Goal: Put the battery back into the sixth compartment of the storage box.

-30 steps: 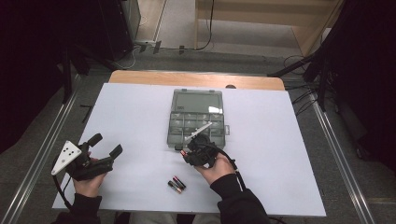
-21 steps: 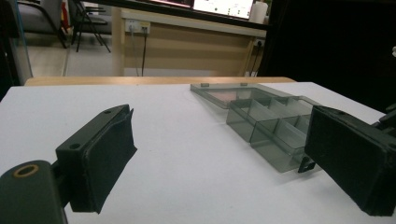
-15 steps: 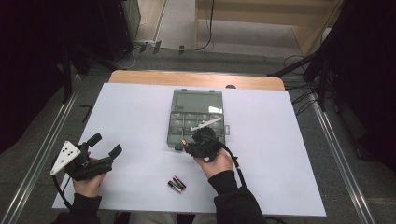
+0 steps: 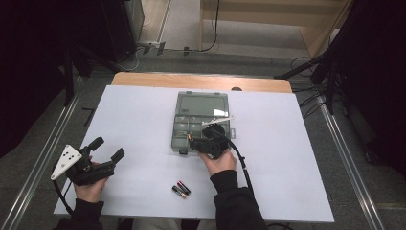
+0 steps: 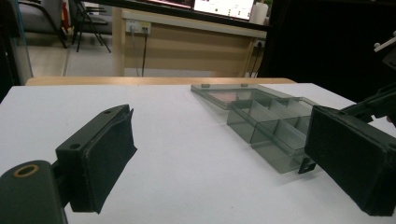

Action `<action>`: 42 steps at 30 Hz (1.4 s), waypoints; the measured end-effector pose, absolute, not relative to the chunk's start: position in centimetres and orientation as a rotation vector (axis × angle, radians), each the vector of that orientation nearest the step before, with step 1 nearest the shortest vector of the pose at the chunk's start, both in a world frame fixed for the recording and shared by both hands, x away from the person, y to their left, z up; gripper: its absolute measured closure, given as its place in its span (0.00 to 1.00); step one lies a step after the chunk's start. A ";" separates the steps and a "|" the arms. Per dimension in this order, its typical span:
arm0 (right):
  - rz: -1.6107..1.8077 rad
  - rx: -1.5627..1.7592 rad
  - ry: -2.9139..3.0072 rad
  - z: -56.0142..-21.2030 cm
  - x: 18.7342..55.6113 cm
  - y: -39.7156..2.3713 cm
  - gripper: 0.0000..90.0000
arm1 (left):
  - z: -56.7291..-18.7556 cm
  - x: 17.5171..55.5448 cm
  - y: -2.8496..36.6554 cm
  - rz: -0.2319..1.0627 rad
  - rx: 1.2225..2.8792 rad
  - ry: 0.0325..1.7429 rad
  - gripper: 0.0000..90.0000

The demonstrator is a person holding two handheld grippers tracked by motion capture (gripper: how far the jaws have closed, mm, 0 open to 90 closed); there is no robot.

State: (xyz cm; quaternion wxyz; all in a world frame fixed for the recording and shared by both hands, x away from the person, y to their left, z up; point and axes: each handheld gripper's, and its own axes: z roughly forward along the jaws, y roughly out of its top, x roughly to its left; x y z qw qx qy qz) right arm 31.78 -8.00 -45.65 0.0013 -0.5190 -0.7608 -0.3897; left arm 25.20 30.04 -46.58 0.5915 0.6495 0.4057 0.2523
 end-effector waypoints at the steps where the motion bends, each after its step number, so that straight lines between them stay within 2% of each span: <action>1: -1.230 -1.646 -2.366 -45.8 32.0 -8.1 0.86 | -46.6 25.2 30.0 0.588 1.510 0.944 0.09; 17: -1.310 -1.824 -2.006 -47.1 33.7 -8.8 0.85 | -46.6 25.2 30.1 0.586 1.506 0.943 0.09; 19: -1.328 -1.853 -1.967 -47.3 33.9 -9.0 0.75 | -46.6 25.2 30.1 0.586 1.506 0.943 0.09; 23: -1.376 -1.853 -1.949 -47.0 33.7 -9.3 0.72 | -46.6 25.3 30.0 0.582 1.507 0.943 0.09; 26: -1.363 -1.823 -2.004 -46.7 33.2 -9.2 0.63 | -46.6 25.3 30.0 0.582 1.509 0.942 0.09; 30: -1.354 -1.744 -2.058 -46.4 32.7 -9.0 0.39 | -46.6 25.3 29.9 0.581 1.512 0.941 0.09; 32: -1.336 -1.712 -2.071 -46.2 32.4 -8.7 0.18 | -46.6 25.3 29.9 0.580 1.513 0.941 0.09; 33: -1.323 -1.699 -2.093 -46.1 32.3 -8.5 0.11 | -46.6 25.3 29.9 0.580 1.512 0.941 0.09; 35: -1.303 -1.664 -2.138 -46.0 32.0 -8.3 0.02 | -46.6 25.3 29.9 0.581 1.511 0.941 0.09; 42: -1.211 -1.577 -2.252 -45.4 30.8 -7.8 0.00 | -46.6 25.3 29.9 0.579 1.511 0.942 0.09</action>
